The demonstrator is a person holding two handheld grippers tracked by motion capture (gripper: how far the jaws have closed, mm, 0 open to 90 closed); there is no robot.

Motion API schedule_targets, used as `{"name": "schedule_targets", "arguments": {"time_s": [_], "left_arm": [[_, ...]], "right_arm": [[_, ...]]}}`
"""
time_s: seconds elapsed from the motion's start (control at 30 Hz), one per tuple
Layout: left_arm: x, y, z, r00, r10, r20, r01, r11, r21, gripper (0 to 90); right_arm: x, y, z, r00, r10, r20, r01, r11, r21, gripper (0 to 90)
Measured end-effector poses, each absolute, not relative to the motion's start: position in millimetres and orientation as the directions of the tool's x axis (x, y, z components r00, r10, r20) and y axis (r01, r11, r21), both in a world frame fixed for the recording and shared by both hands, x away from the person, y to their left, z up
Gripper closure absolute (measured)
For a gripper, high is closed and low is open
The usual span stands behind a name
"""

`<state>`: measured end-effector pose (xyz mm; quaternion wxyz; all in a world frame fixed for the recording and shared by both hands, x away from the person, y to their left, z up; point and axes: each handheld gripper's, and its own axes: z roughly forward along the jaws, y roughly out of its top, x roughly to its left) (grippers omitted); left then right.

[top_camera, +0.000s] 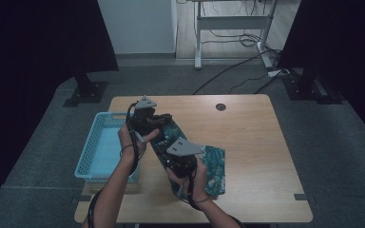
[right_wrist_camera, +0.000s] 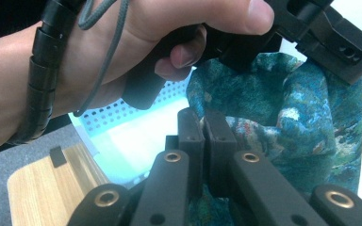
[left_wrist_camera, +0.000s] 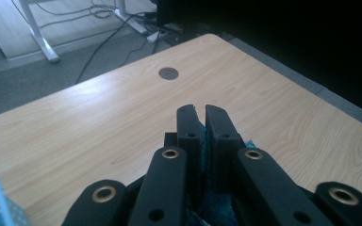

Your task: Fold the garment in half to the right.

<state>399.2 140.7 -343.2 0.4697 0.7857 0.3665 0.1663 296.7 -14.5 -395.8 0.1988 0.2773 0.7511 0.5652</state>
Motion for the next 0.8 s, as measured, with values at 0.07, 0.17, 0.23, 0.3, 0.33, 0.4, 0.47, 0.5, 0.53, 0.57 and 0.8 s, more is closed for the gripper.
{"name": "schedule_targets", "arguments": {"time_s": [0.07,0.17,0.23,0.3,0.33,0.4,0.47,0.5,0.53,0.57,0.8], "left_arm": [[398,144,-341,0.673,0.735,-0.080,0.417,-0.287,0.862,85.1],[396,147,-342,0.673,0.736,-0.081,0.417,-0.286,0.862,85.1],[396,147,-345,0.671,0.736,-0.085,0.421,-0.285,0.861,85.1],[397,147,-349,0.671,0.736,-0.093,0.427,-0.280,0.860,85.1],[398,146,-351,0.671,0.735,-0.096,0.429,-0.279,0.859,85.1],[399,144,-355,0.672,0.733,-0.101,0.435,-0.281,0.856,85.1],[400,141,-359,0.675,0.730,-0.106,0.439,-0.282,0.853,85.1],[401,139,-361,0.677,0.729,-0.107,0.440,-0.284,0.852,85.1],[402,137,-363,0.679,0.726,-0.110,0.443,-0.285,0.850,85.1],[403,135,-365,0.680,0.725,-0.113,0.445,-0.285,0.849,85.1],[406,117,-376,0.695,0.709,-0.120,0.452,-0.302,0.839,85.1]], "right_arm": [[296,-12,-394,-0.771,0.637,0.011,0.184,0.206,0.961,87.1],[294,-9,-393,-0.774,0.633,0.012,0.180,0.203,0.962,87.1],[293,-9,-395,-0.775,0.632,0.015,0.184,0.203,0.962,87.1],[293,-10,-397,-0.774,0.634,0.016,0.187,0.203,0.961,87.1],[293,-10,-398,-0.772,0.635,0.019,0.190,0.202,0.961,87.0],[294,-13,-400,-0.770,0.638,0.022,0.195,0.203,0.960,87.1],[294,-16,-403,-0.767,0.640,0.028,0.203,0.201,0.958,87.1],[294,-18,-405,-0.765,0.643,0.033,0.207,0.198,0.958,87.1],[294,-20,-406,-0.764,0.644,0.035,0.210,0.197,0.958,87.0],[293,-23,-408,-0.761,0.647,0.039,0.215,0.195,0.957,87.1],[293,-38,-419,-0.747,0.662,0.063,0.242,0.184,0.953,87.0]]}}
